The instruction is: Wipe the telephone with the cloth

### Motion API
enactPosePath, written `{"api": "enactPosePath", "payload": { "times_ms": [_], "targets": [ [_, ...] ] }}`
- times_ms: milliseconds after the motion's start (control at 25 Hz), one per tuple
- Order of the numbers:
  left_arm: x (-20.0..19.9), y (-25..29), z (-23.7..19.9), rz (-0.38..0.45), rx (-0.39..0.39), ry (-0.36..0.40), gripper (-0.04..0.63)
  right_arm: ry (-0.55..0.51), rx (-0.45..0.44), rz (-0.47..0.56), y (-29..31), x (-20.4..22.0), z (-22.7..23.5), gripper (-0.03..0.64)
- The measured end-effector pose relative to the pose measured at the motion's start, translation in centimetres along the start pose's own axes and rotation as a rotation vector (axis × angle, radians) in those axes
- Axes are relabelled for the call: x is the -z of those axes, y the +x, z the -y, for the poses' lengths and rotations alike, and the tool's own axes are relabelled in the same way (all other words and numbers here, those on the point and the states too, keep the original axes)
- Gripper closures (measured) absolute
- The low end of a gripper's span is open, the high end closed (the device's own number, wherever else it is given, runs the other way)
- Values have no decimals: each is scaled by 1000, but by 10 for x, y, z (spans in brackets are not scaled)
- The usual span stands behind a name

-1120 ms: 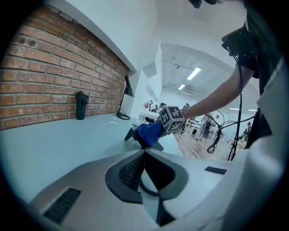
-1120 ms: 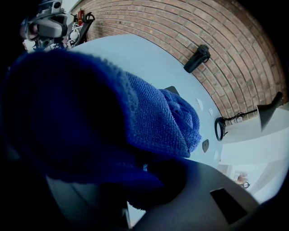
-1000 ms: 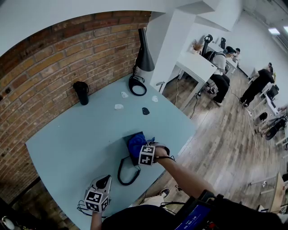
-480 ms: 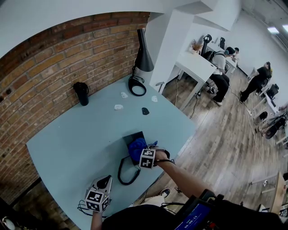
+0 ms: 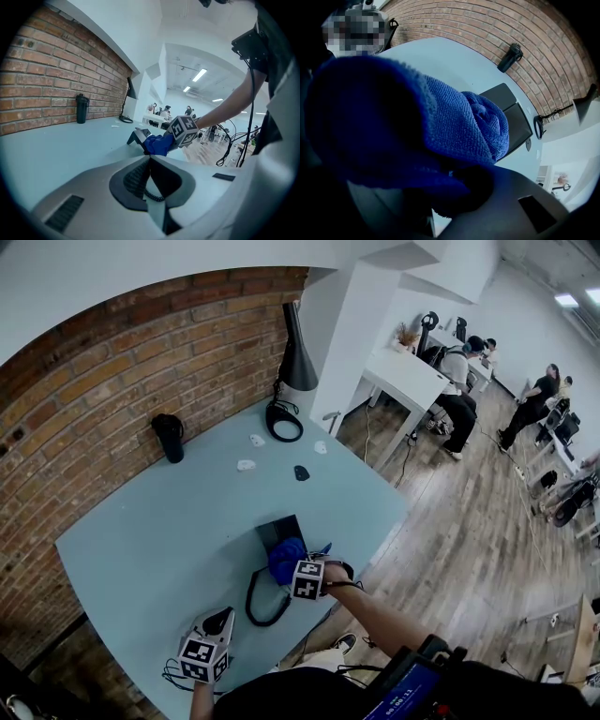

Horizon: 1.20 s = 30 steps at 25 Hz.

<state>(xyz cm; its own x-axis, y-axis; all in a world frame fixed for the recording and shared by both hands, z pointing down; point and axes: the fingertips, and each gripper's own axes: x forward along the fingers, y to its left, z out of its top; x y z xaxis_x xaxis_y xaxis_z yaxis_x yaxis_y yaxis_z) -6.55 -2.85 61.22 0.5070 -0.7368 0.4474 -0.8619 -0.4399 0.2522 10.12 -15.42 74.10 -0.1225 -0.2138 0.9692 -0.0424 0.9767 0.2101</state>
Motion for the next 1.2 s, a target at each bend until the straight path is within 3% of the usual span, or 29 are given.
{"api": "enactPosePath", "payload": {
  "times_ms": [880,1120,1200],
  "targets": [
    [5,1,3,-8,8,5,589,16,-14,18,7,9,-31,557],
    [5,1,3,-9,9,5,589,-37,-145,-59,22,28,-75,557],
    [4,-1,4,-7,5,6,589,-39,-149,-55,23,32,-83,557]
  ]
}}
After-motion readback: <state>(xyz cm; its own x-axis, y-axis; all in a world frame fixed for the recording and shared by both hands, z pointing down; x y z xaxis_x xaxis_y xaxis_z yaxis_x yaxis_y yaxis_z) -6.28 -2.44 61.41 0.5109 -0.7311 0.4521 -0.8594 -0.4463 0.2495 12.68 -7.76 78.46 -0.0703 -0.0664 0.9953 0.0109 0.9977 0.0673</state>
